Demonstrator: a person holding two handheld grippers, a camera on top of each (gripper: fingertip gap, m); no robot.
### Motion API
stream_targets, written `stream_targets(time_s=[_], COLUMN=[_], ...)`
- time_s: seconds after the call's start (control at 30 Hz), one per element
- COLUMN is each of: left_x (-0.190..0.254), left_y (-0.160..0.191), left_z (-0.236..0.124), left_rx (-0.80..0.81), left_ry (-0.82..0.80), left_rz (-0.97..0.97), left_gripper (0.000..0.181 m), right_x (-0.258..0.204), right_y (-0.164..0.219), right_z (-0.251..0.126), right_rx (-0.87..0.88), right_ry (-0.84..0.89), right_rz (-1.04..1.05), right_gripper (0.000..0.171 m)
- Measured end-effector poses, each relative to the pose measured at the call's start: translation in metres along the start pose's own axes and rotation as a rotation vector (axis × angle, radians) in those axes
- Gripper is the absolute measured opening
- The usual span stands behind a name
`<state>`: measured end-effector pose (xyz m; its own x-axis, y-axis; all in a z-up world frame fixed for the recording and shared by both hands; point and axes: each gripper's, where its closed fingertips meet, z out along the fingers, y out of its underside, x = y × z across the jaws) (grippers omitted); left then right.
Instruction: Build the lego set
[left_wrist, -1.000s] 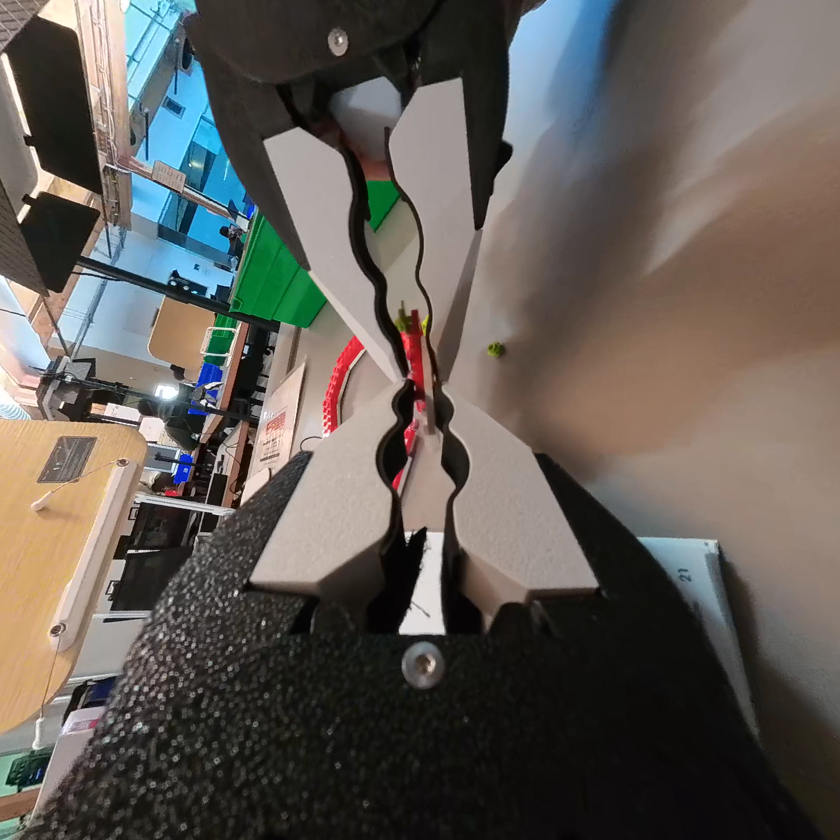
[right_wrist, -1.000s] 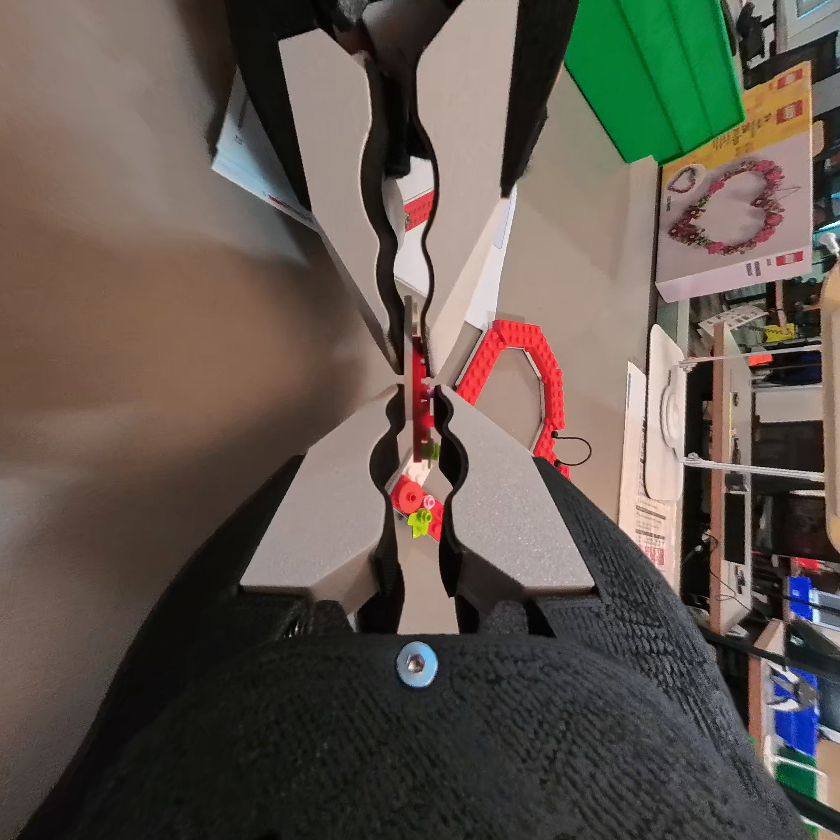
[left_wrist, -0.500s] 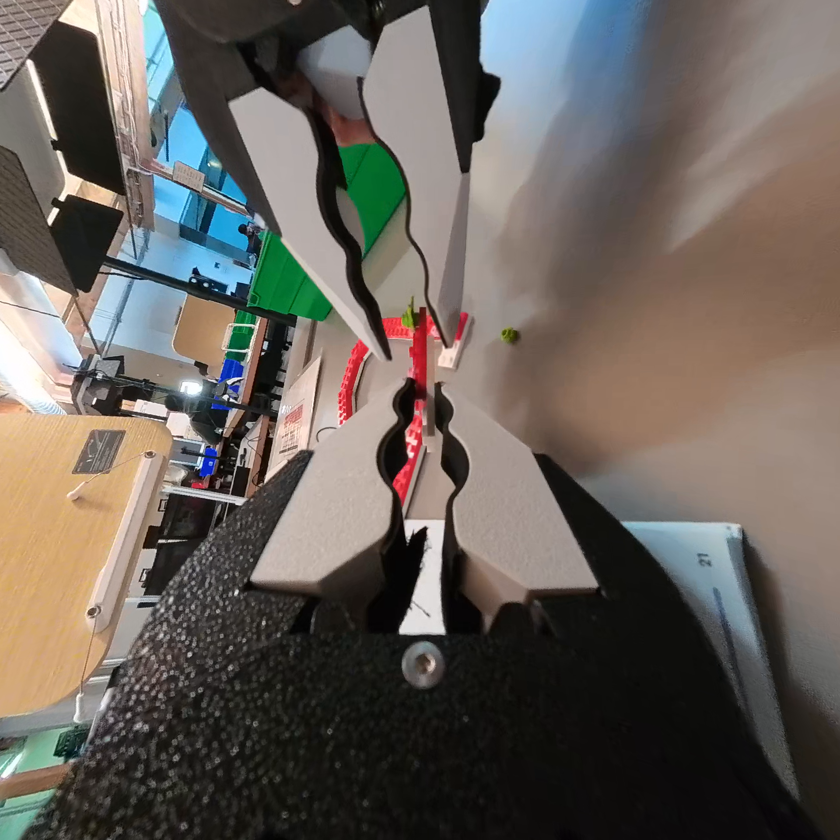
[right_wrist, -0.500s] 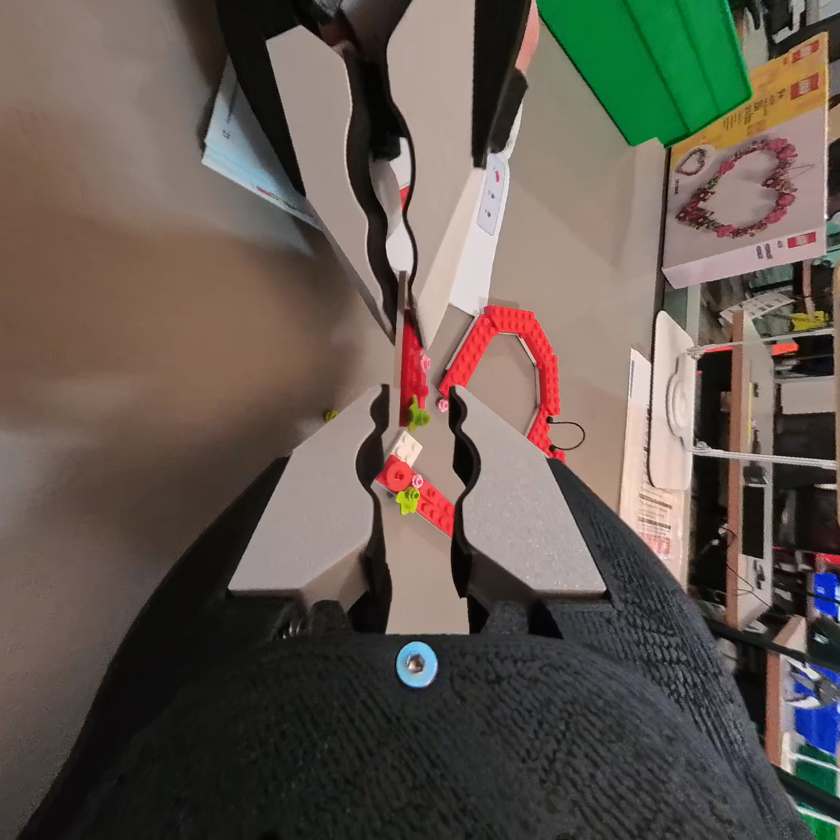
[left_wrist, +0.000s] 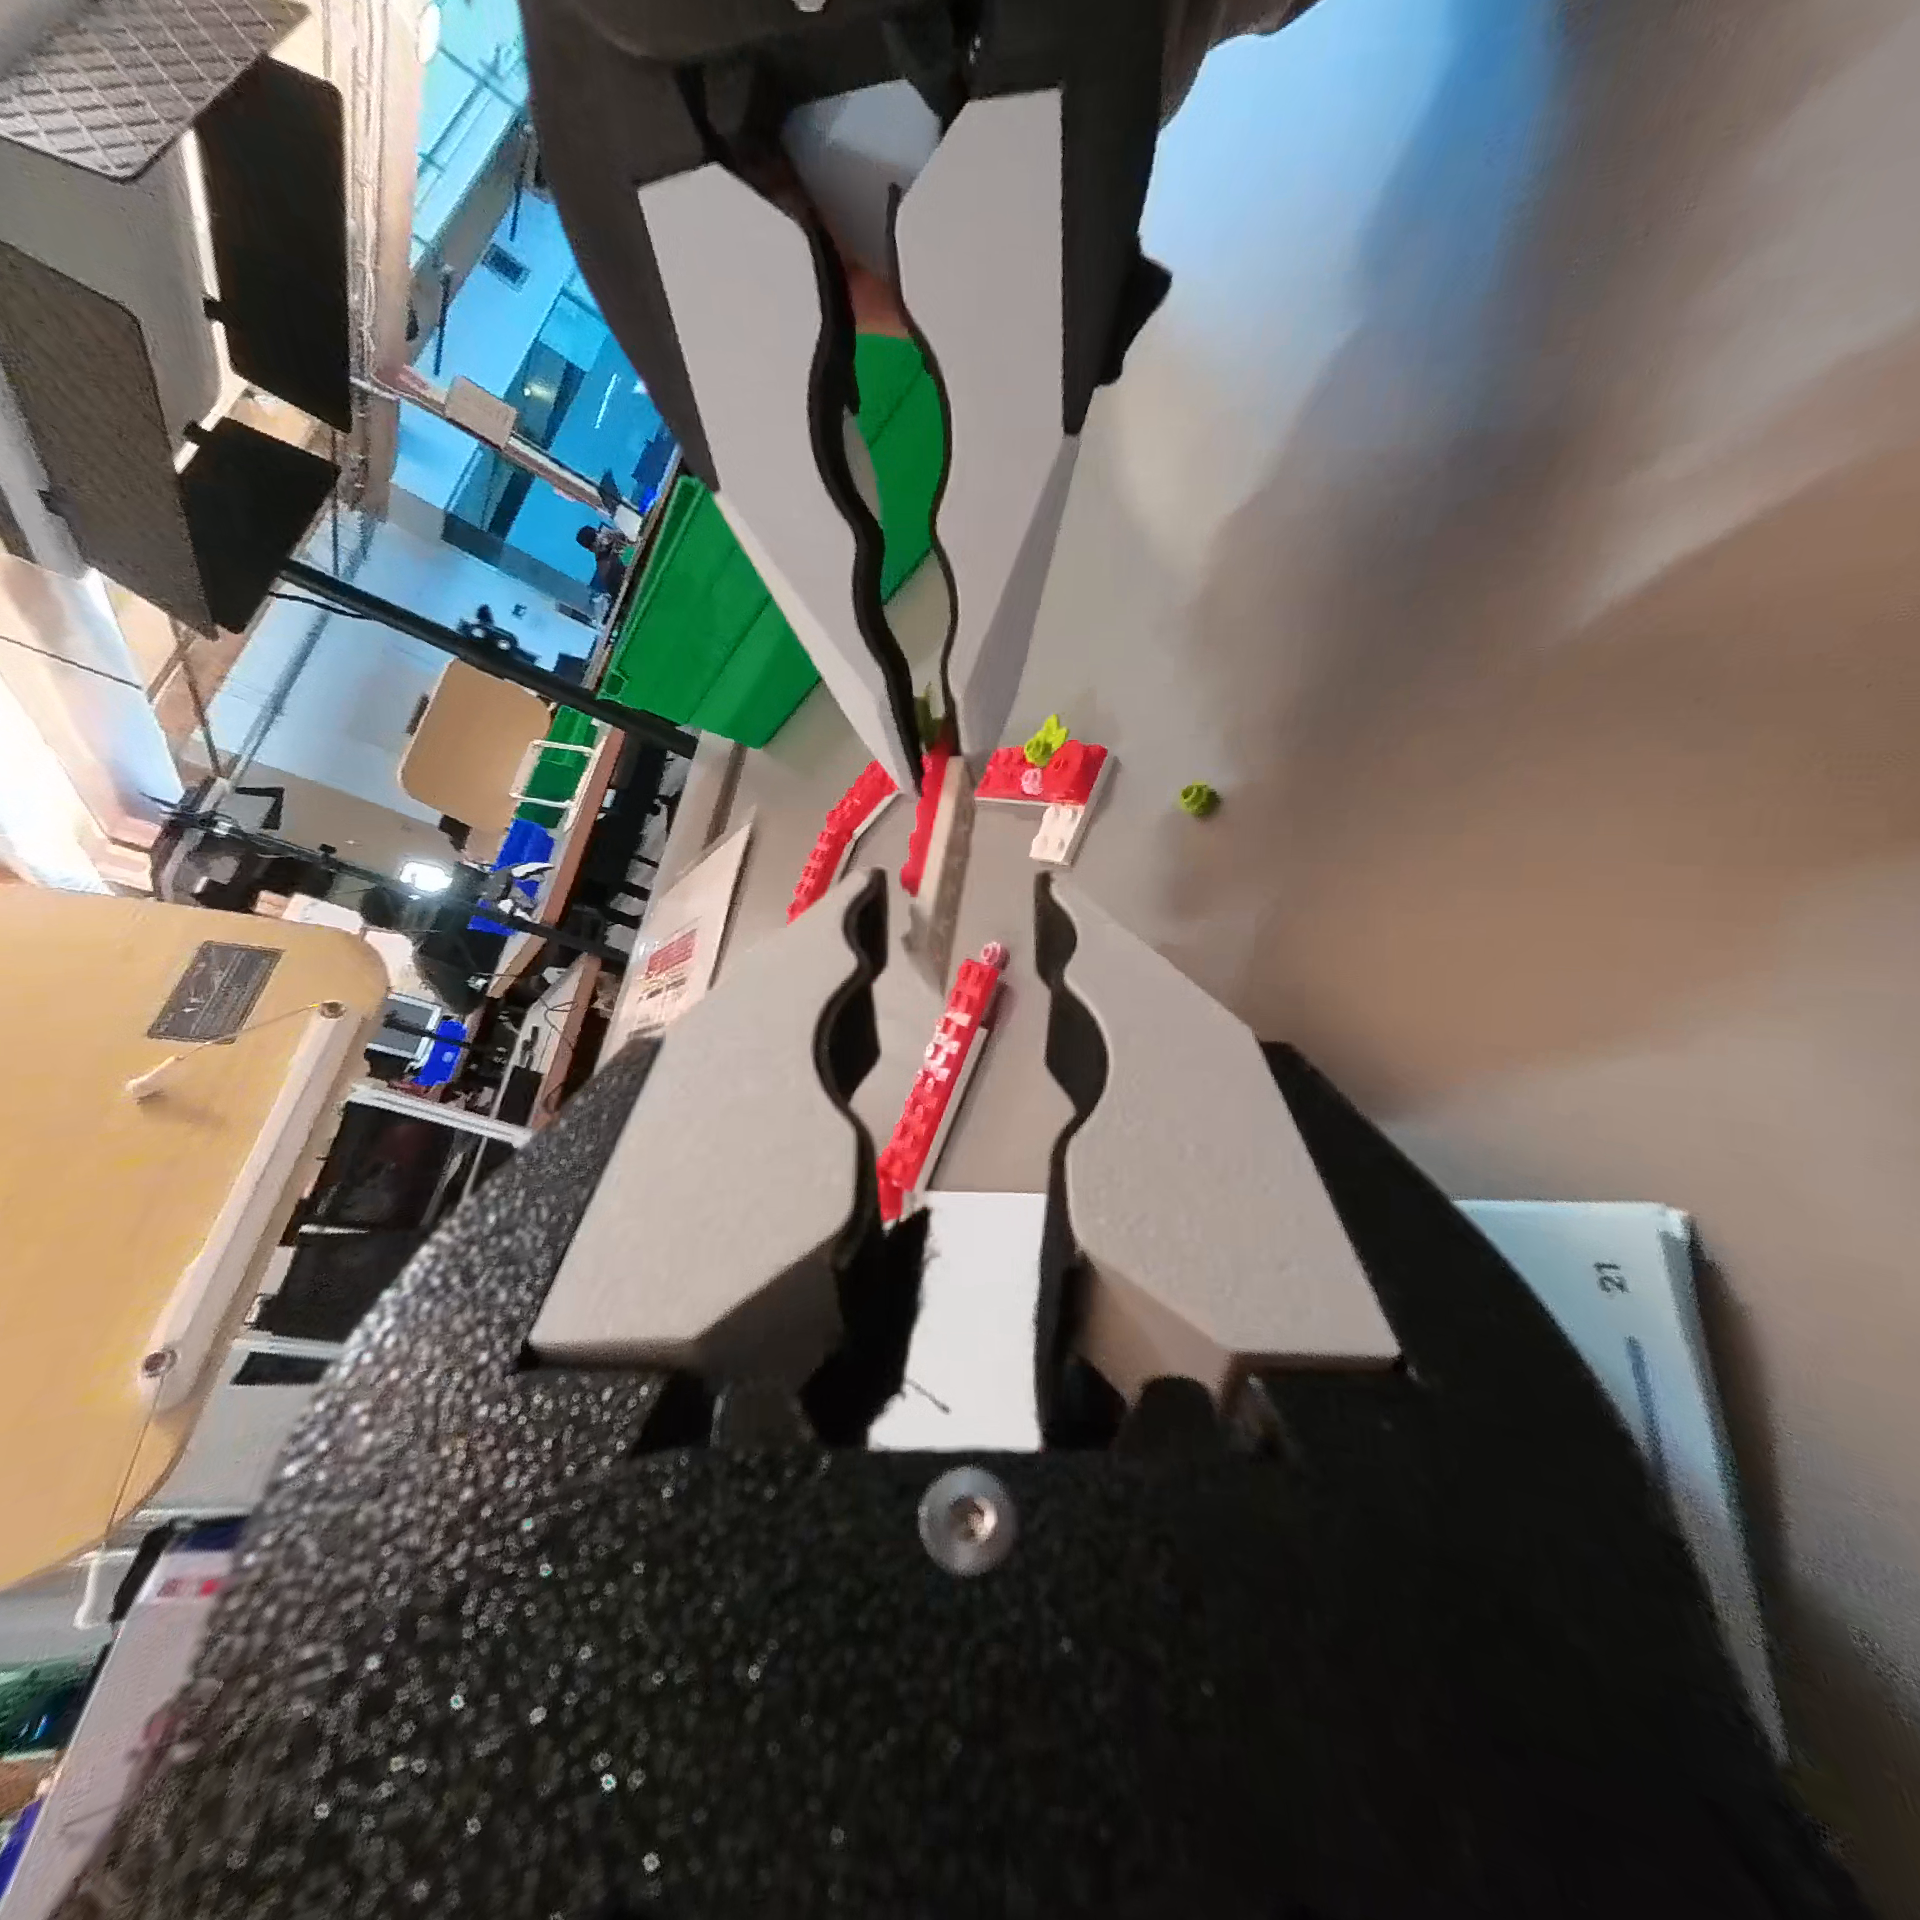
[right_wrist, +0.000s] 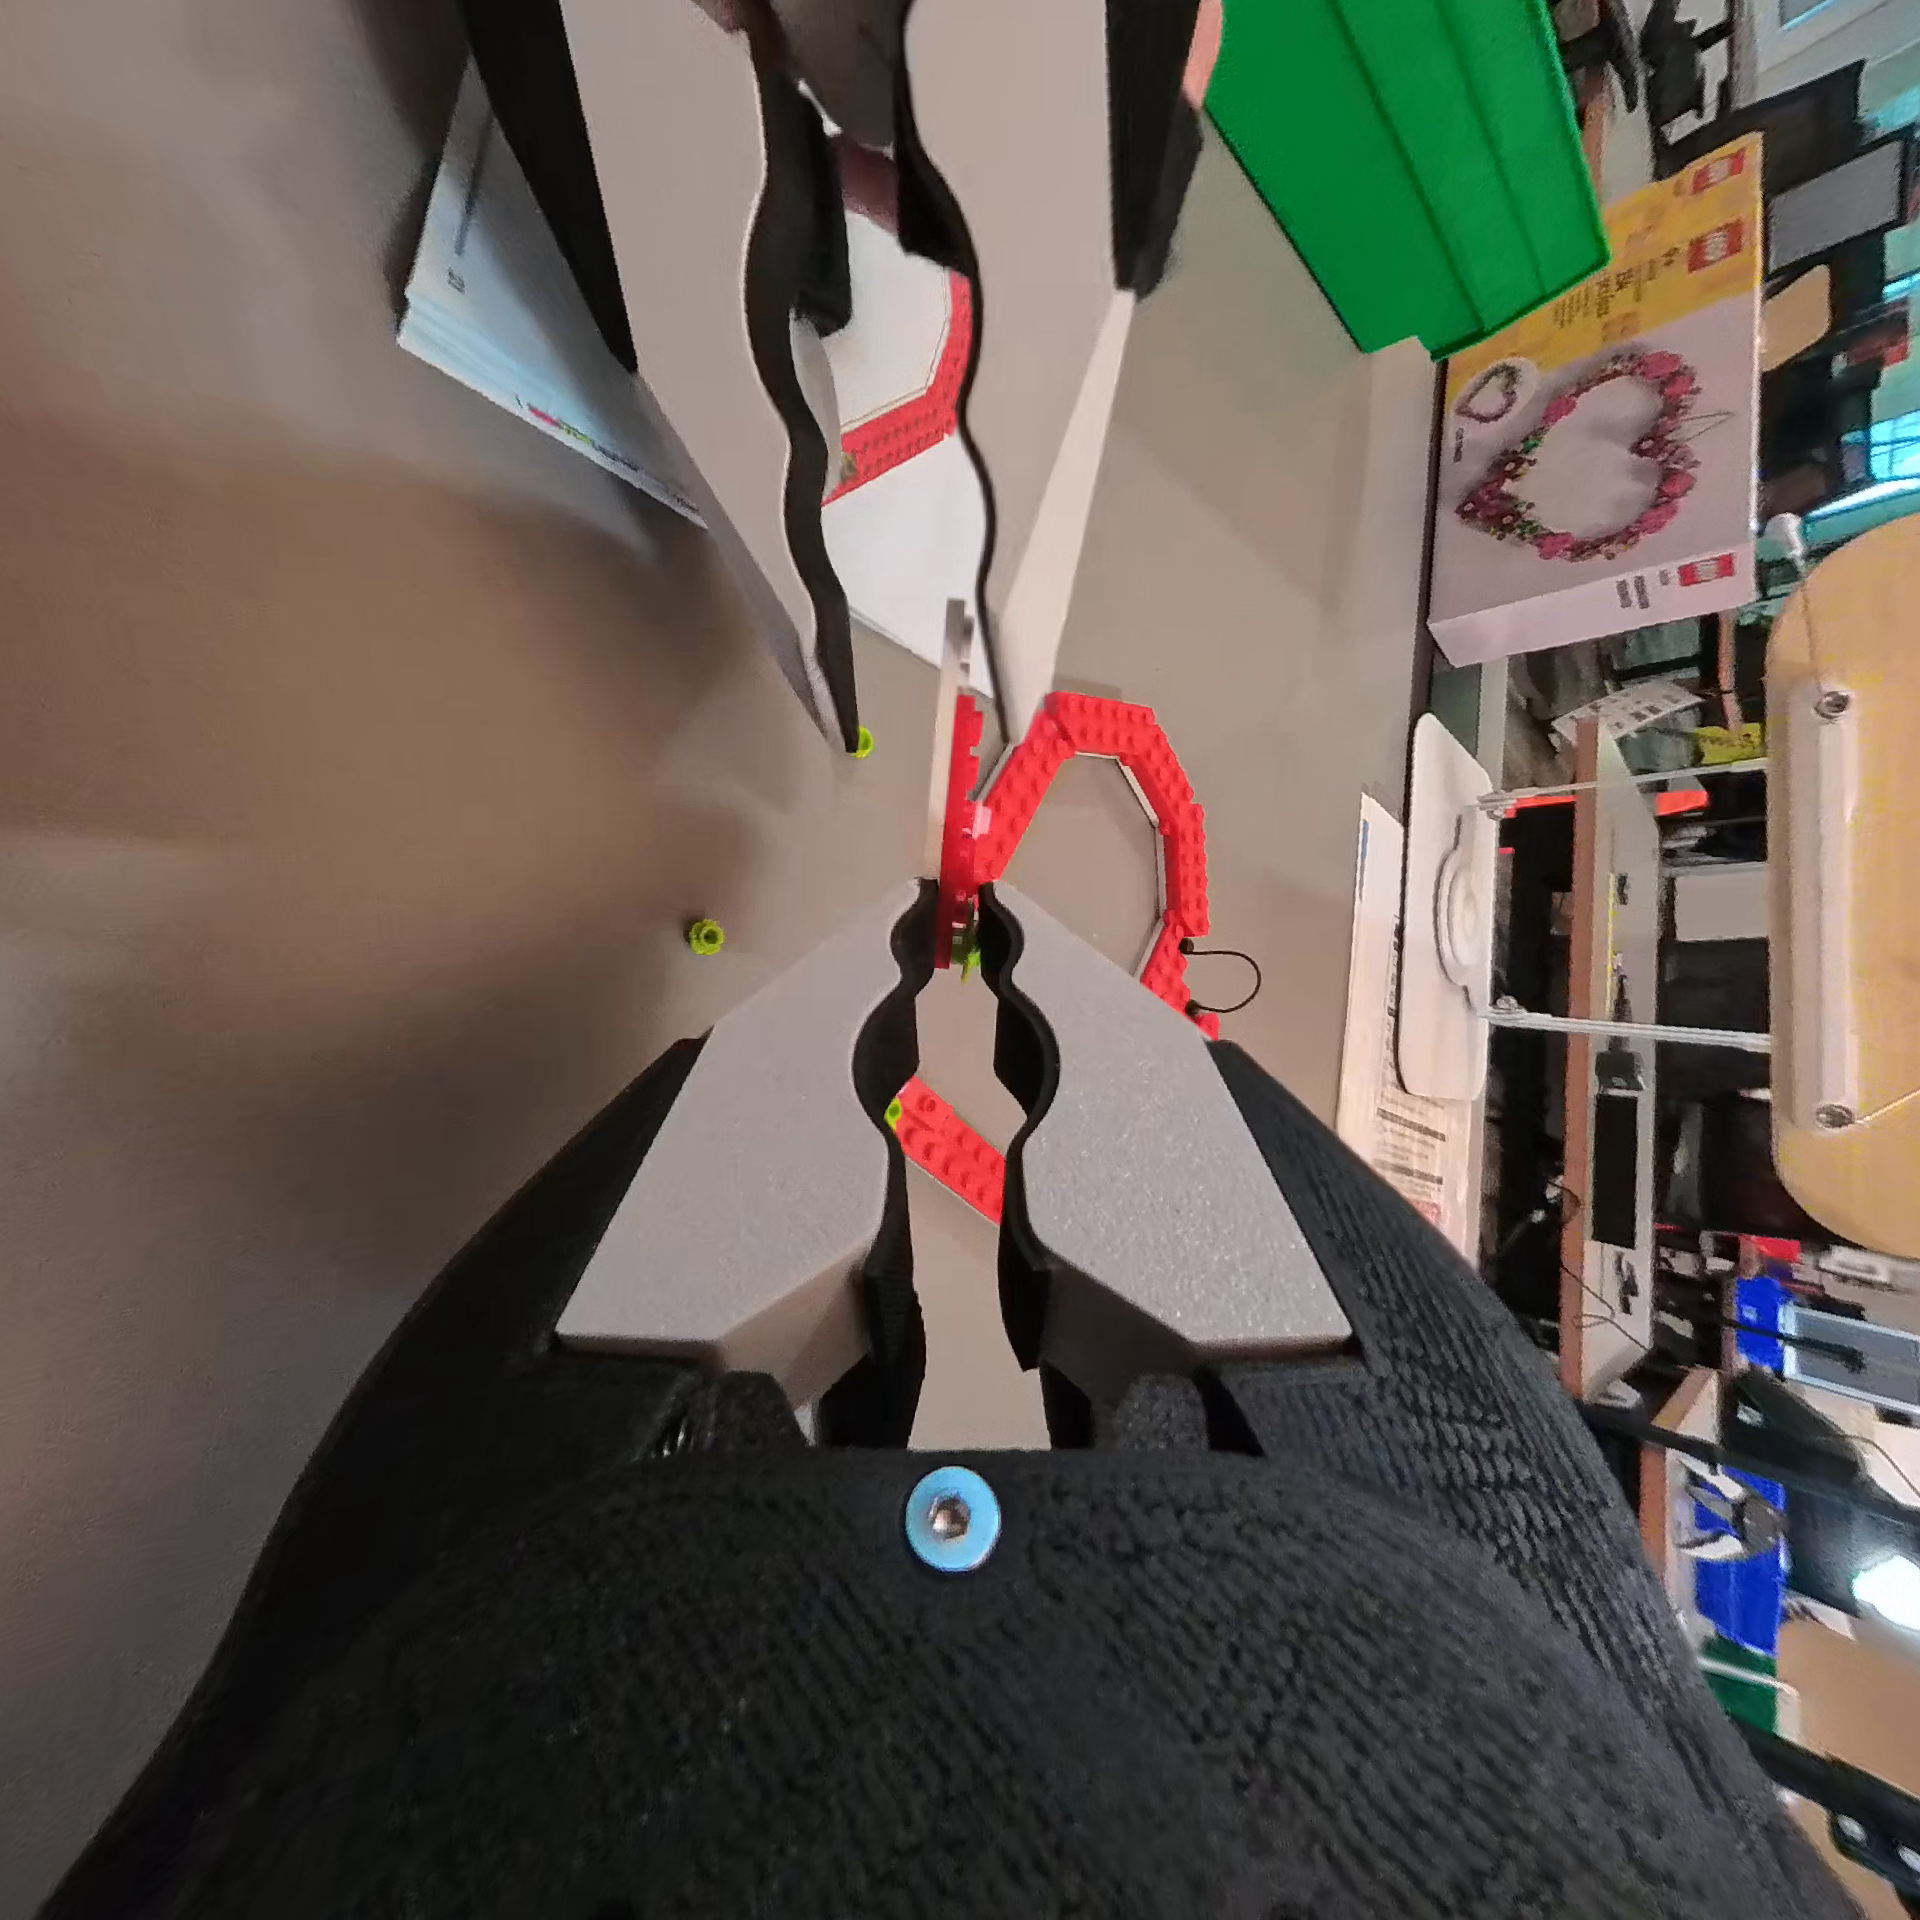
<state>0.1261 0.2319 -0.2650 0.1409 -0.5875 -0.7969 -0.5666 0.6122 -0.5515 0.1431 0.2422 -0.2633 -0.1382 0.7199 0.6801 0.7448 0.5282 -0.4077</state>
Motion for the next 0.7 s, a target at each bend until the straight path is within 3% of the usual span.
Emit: stream_targets(time_s=[0.1,0.2,0.4,0.57,0.7], left_x=[0.002,-0.002,-0.012,-0.010,-0.021], left_y=[-0.001,-0.001,0.007,0.016,0.034], left_z=[0.001,0.001,-0.004,-0.007,-0.016], left_rx=[-0.004,-0.012,-0.063,-0.132,-0.193], left_ry=[0.000,-0.029,-0.073,-0.050,-0.077], left_rz=[0.021,0.031,0.080,0.131,0.093], left_gripper=[0.027,0.007,0.006,0.006,0.005], right_x=[-0.001,-0.003,-0.002,-0.009,-0.009], right_y=[-0.002,-0.002,-0.008,-0.013,-0.030], right_z=[-0.001,0.000,-0.002,-0.002,-0.012], right_rx=[0.002,-0.001,0.034,-0.002,0.079], right_ry=[0.003,0.000,-0.031,-0.098,-0.131], right_rz=[-0.017,-0.033,0.054,0.204,0.303], right_gripper=[0.006,0.006,0.022,0.028,0.030])
